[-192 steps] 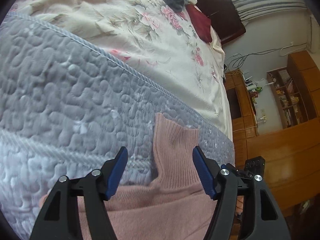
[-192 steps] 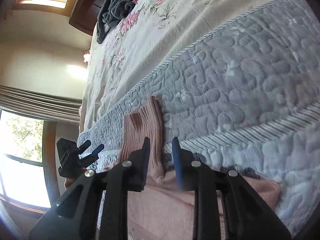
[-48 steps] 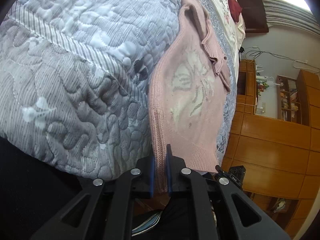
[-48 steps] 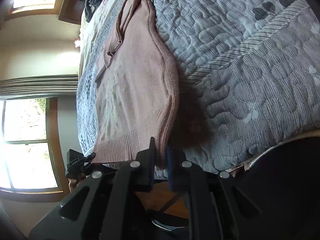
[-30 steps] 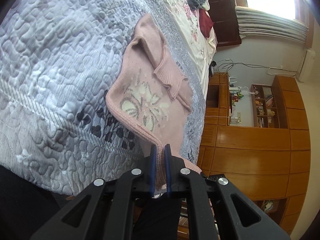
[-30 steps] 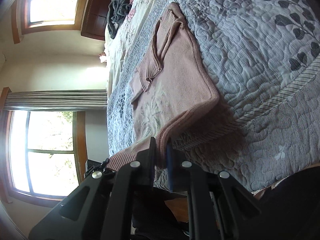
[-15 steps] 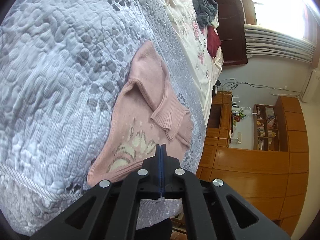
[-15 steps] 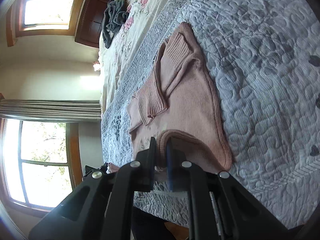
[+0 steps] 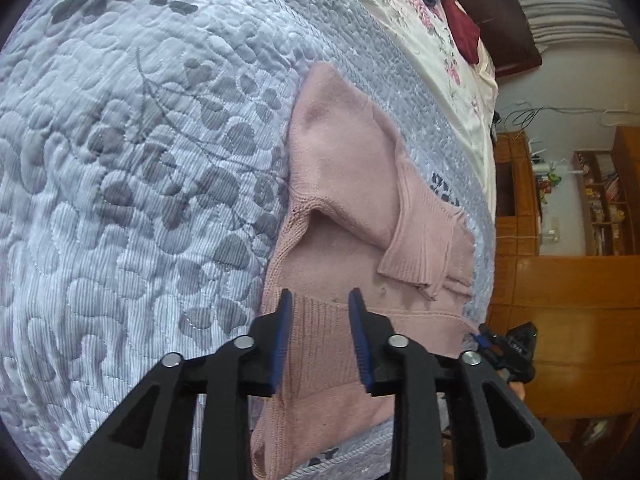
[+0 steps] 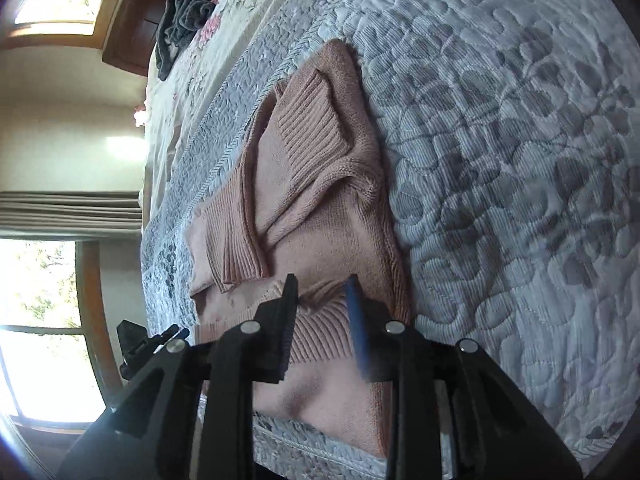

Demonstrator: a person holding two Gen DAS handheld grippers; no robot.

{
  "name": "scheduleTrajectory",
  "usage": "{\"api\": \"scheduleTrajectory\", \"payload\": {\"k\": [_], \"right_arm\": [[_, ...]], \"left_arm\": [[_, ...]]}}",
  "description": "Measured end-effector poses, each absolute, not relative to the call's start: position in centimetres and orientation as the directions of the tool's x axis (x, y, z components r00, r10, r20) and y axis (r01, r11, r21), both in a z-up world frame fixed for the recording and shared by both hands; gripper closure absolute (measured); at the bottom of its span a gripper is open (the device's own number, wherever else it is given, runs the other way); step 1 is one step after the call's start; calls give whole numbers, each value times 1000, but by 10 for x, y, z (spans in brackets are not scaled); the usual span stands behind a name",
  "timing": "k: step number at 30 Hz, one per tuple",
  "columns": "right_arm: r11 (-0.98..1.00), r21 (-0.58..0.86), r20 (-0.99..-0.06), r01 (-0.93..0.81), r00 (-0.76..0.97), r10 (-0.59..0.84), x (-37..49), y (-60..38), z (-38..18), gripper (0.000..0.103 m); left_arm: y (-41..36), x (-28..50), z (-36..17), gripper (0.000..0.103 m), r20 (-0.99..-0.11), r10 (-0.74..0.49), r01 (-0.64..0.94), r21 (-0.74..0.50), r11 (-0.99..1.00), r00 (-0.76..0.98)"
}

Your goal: Fold small clothes

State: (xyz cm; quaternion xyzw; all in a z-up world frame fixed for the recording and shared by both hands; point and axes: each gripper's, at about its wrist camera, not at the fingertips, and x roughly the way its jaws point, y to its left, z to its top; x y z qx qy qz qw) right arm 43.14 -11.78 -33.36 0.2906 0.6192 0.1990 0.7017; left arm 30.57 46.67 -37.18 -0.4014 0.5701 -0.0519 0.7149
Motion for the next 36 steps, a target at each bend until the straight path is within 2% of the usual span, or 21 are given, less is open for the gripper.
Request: {"api": "scheduleTrajectory", "payload": {"k": [5, 7, 9, 15, 16, 17, 18, 19, 20, 21, 27, 36], "right_arm": [[847, 520, -831, -110, 166, 531, 418, -108, -323, 76], [855, 498, -838, -146, 171, 518, 416, -102, -326, 73], [856, 490, -841, -165, 170, 514, 418, -95, -331, 64], [876, 433, -874, -213, 139, 466, 425, -69, -351, 61], [878, 425, -878, -219, 134, 459, 425, -67, -353, 61], [876, 425, -880, -226, 125, 459, 423, -65, -354, 63], [874, 425, -880, -237, 119, 460, 422, -62, -354, 75], [875, 413, -883, -252, 126, 453, 420, -60, -352, 83], [877, 398, -885, -267, 141, 445, 417, -59, -350, 92], [877, 394, -882, -275, 155, 445, 415, -59, -347, 92], [870, 411, -855, -273, 214, 472, 404, -67, -335, 94], [855, 434, -798, -284, 320, 511, 398, -81, -288, 94]], "left_arm": [[451, 297, -384, 40, -817, -495, -352, -575, 738, 296], [447, 296, -385, 39, -829, -480, -343, -557, 756, 286], [445, 296, -383, 35, -831, -476, -337, -553, 762, 287], [434, 305, -386, 33, -861, -444, -325, -506, 799, 248], [433, 305, -386, 34, -863, -439, -324, -502, 802, 250], [432, 305, -385, 41, -865, -434, -318, -498, 807, 252], [430, 305, -384, 72, -869, -430, -311, -491, 814, 246], [428, 305, -382, 82, -876, -414, -307, -476, 824, 246], [426, 303, -378, 82, -879, -400, -295, -467, 834, 260], [423, 302, -374, 87, -880, -389, -279, -459, 843, 272], [419, 289, -354, 93, -863, -347, -214, -441, 871, 366], [423, 285, -286, 94, -767, -338, -100, -459, 883, 545]]}}
